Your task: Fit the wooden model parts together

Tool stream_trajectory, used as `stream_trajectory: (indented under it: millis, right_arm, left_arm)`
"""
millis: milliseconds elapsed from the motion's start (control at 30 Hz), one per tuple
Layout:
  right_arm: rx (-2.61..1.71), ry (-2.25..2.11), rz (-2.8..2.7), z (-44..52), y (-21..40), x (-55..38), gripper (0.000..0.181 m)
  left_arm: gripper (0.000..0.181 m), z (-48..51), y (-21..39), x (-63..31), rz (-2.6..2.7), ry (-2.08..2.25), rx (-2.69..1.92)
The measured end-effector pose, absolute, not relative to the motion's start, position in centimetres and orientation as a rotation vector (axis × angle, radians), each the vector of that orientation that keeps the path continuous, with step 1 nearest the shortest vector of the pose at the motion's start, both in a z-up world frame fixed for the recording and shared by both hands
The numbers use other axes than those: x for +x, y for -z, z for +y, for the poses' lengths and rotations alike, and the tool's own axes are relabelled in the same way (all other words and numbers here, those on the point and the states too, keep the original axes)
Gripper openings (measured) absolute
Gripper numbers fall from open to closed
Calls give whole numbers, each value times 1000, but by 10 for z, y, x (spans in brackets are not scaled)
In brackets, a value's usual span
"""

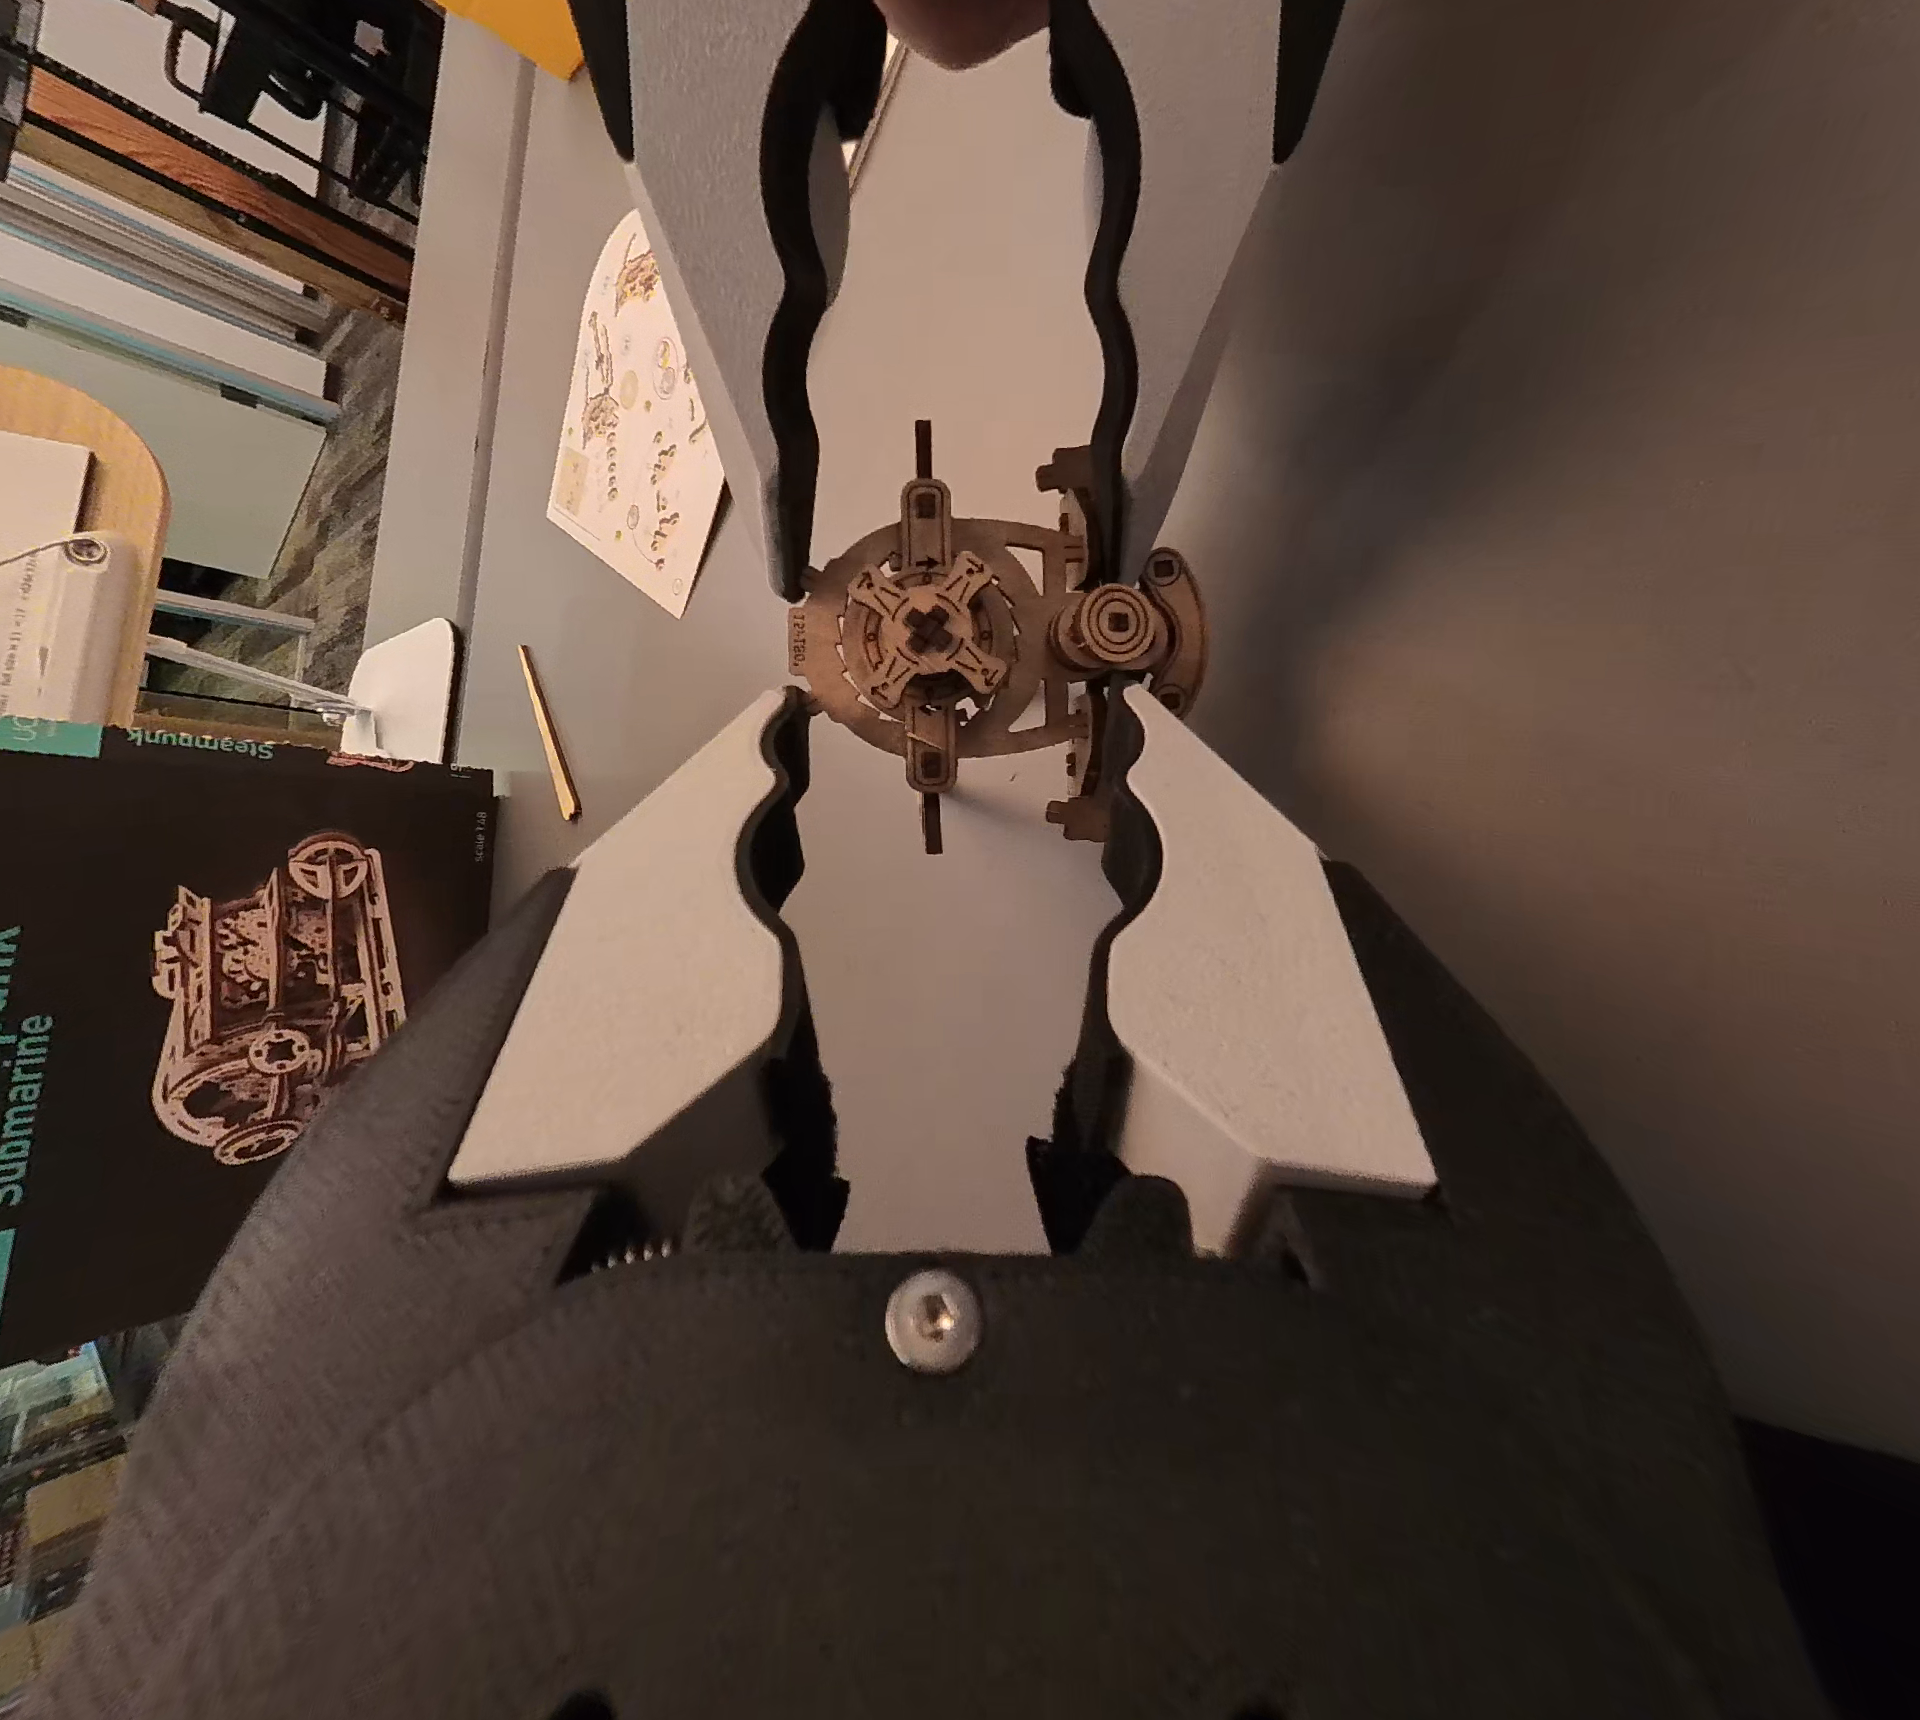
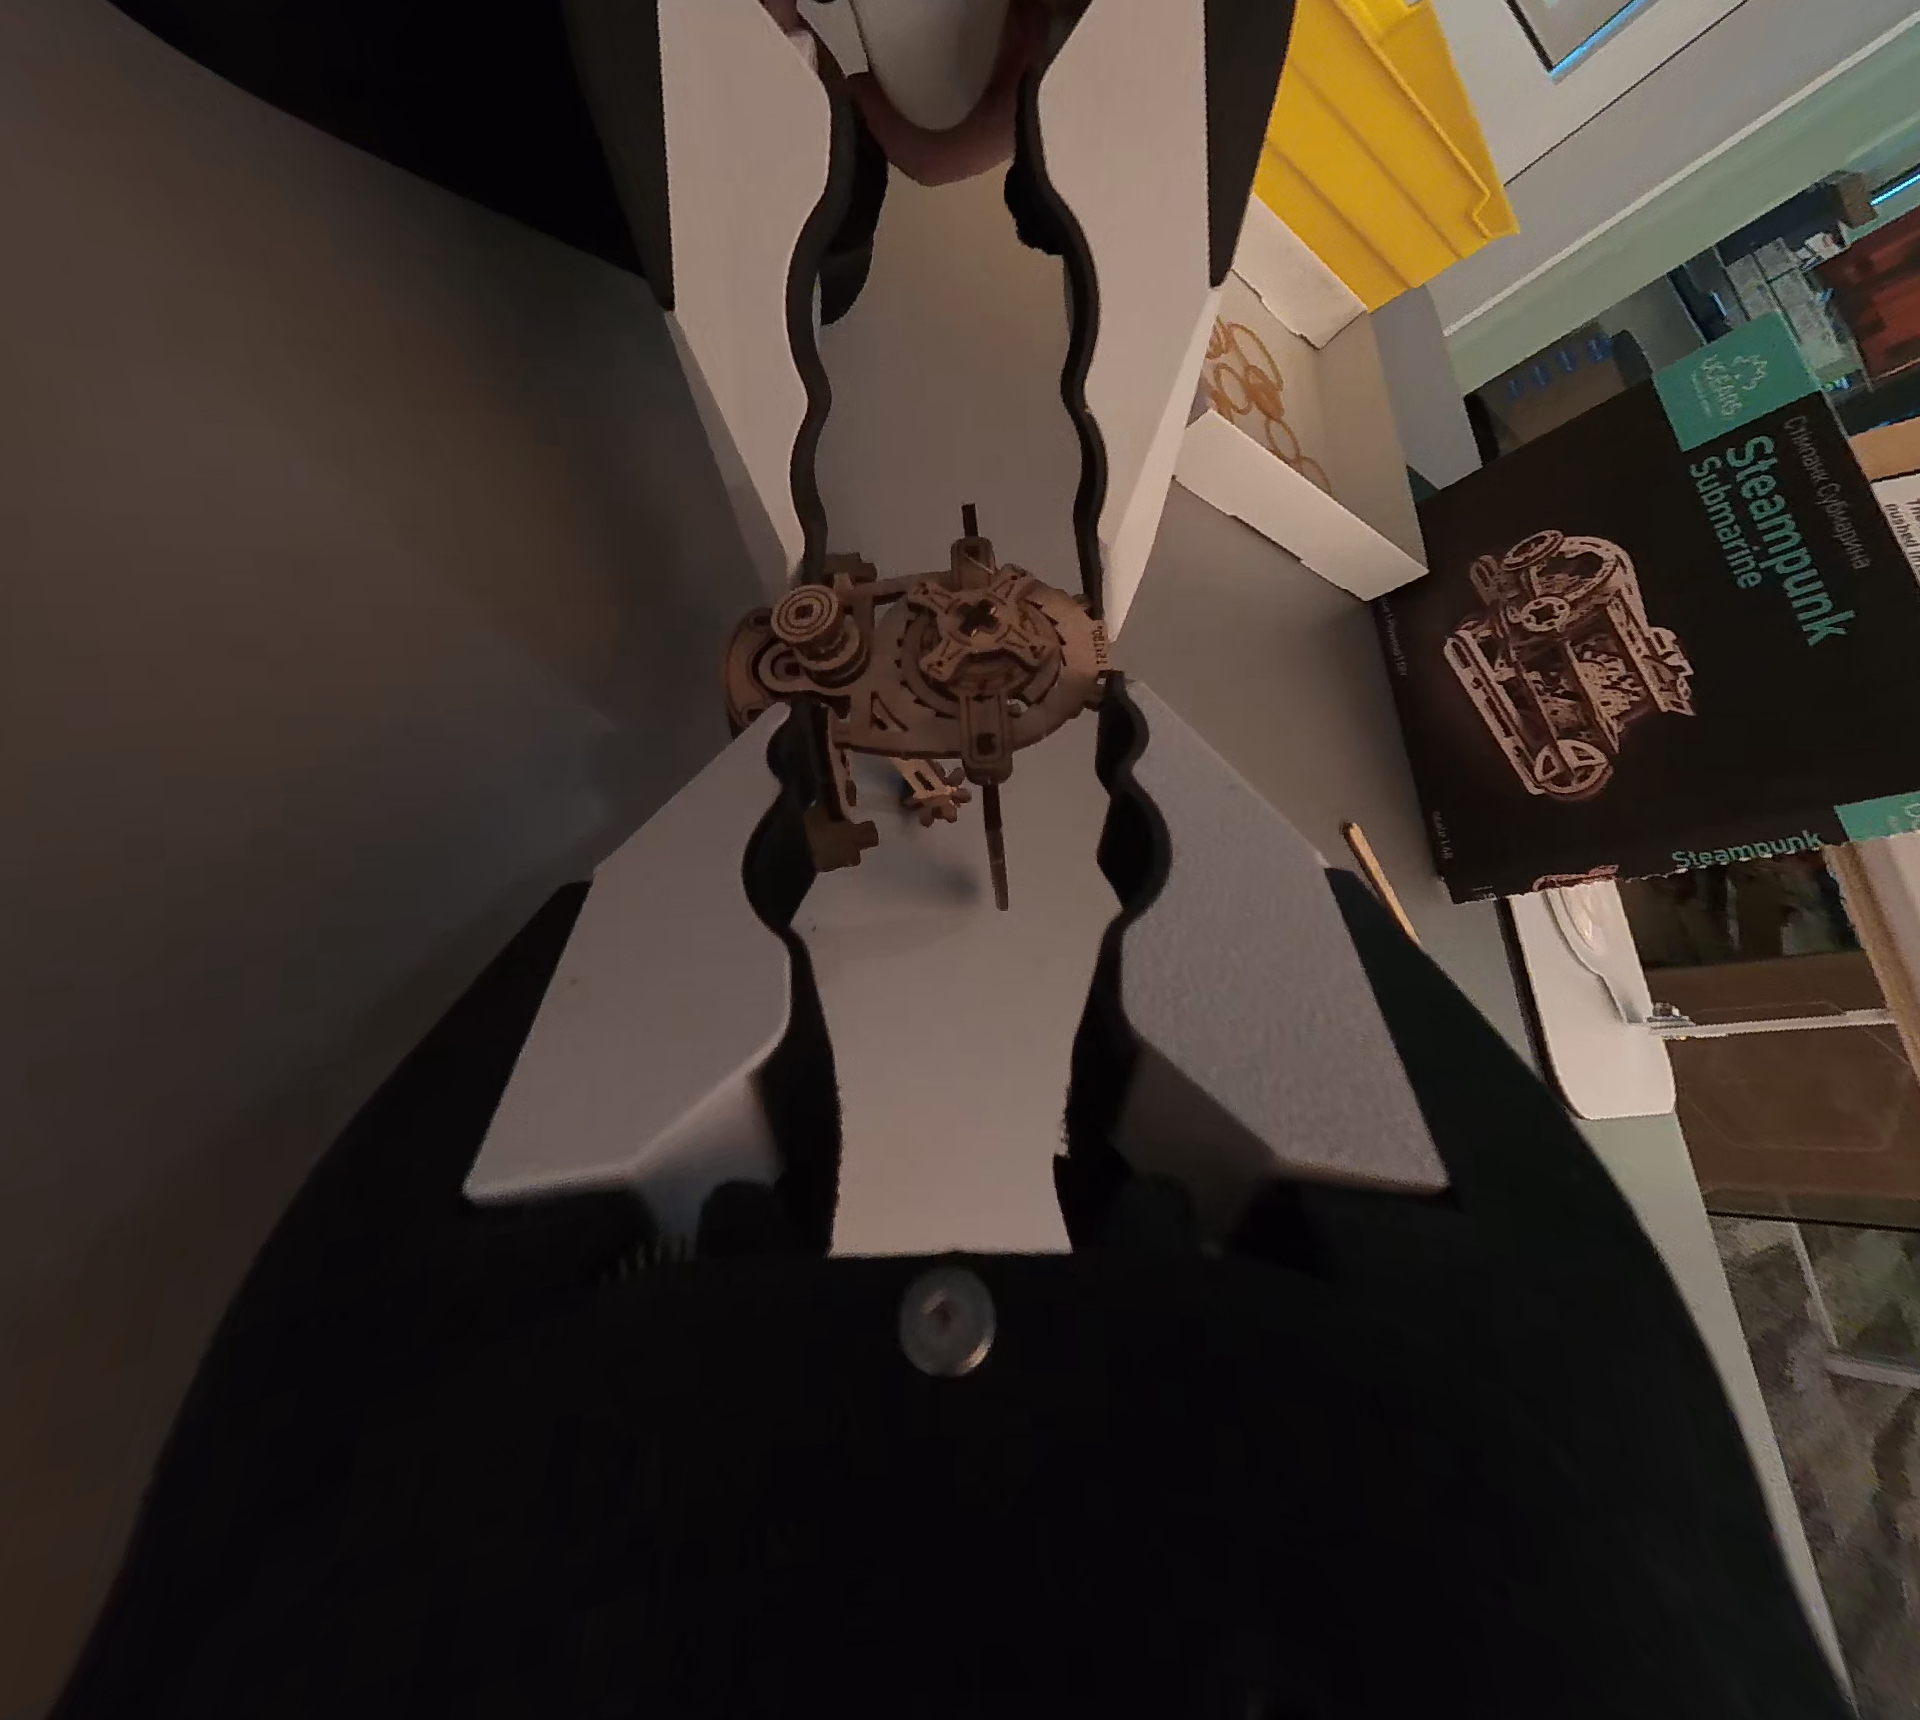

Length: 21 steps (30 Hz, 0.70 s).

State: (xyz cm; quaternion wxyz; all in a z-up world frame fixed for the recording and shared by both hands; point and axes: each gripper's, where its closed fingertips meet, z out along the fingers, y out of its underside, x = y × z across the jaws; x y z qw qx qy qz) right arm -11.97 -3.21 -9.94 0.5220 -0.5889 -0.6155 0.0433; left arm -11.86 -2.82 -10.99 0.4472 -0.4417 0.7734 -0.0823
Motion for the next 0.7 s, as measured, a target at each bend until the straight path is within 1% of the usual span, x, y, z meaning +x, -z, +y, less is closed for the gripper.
stream_trajectory:
  millis: [167, 700]
  right_arm:
    - [-1414, -121, -1471, -33, 98, -121, 56]
    - [-1460, -172, -1448, -34, 97, -120, 54]
  left_arm:
    - [55, -27, 111, -120, 1920, 210, -1111]
    - [55, -29, 111, -118, 1913, 226, -1135]
